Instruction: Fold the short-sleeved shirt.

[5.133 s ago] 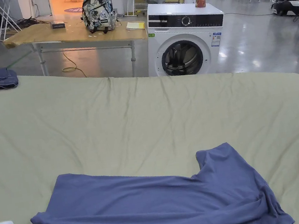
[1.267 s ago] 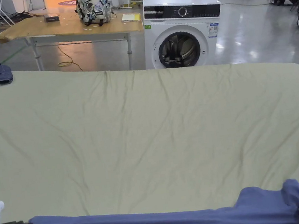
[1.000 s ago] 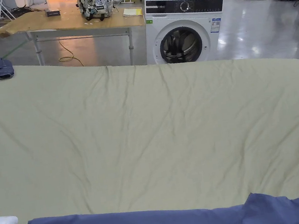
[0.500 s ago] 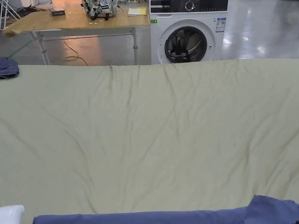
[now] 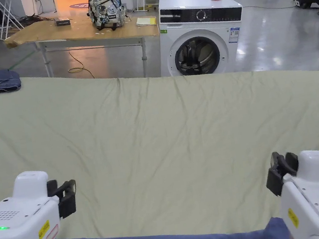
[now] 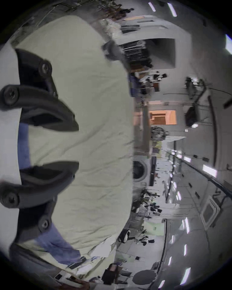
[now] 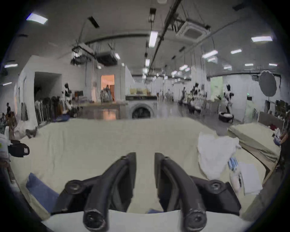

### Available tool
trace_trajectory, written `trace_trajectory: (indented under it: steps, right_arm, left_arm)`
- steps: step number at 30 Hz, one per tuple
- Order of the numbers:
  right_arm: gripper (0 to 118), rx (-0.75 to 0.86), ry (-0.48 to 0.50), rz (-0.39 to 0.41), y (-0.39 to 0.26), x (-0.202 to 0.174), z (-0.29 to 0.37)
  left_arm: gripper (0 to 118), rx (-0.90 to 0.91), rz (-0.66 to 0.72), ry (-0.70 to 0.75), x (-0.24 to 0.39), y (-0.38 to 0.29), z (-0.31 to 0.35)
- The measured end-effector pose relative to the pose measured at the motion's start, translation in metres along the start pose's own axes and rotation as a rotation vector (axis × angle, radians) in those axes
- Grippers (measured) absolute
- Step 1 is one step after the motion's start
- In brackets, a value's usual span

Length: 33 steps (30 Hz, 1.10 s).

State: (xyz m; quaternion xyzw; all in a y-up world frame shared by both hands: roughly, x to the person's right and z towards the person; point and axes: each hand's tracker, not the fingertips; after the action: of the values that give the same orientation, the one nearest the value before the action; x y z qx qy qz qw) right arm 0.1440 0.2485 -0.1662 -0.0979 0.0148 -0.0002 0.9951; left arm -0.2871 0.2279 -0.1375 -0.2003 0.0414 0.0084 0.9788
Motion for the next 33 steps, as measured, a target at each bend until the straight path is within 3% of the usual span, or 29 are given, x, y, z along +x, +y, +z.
trace_trajectory:
  steps: [1, 2, 4, 11, 18, 23, 28, 30, 33]
  right_arm:
    - [6, 0.034, 0.024, -0.006, 0.001, -0.008, 0.000]
    - [0, 0.066, 0.033, -0.010, 0.003, -0.014, -0.001]
    - [0, 0.120, 0.028, 0.001, 0.005, -0.028, 0.001]
    - [0, 0.172, 0.036, 0.010, 0.011, -0.048, 0.002]
    - [0, 0.149, 0.036, 0.016, 0.009, -0.043, -0.001]
    - [0, 0.132, 0.041, 0.031, 0.007, -0.041, -0.006]
    - [0, 0.104, 0.047, 0.051, 0.002, -0.042, -0.010]
    - [0, 0.090, 0.051, 0.054, -0.001, -0.042, -0.012]
    - [0, 0.069, 0.052, 0.058, -0.007, -0.042, -0.013]
  left_arm:
    - [13, 0.033, -0.014, 0.005, -0.001, 0.000, -0.007]
    - [7, 0.062, -0.030, 0.004, 0.002, 0.004, -0.005]
    - [0, 0.130, -0.068, 0.059, 0.012, 0.011, -0.001]
    - [0, 0.216, -0.060, 0.071, 0.016, 0.024, 0.012]
    - [0, -0.084, 0.172, -0.133, -0.054, 0.008, 0.009]
    - [0, -0.354, 0.255, -0.261, -0.117, -0.023, -0.006]
    - [0, -0.545, 0.442, -0.417, -0.180, -0.063, -0.026]
    - [10, -0.576, 0.495, -0.410, -0.181, -0.071, -0.021]
    - [55, -0.640, 0.609, -0.468, -0.215, -0.104, -0.045]
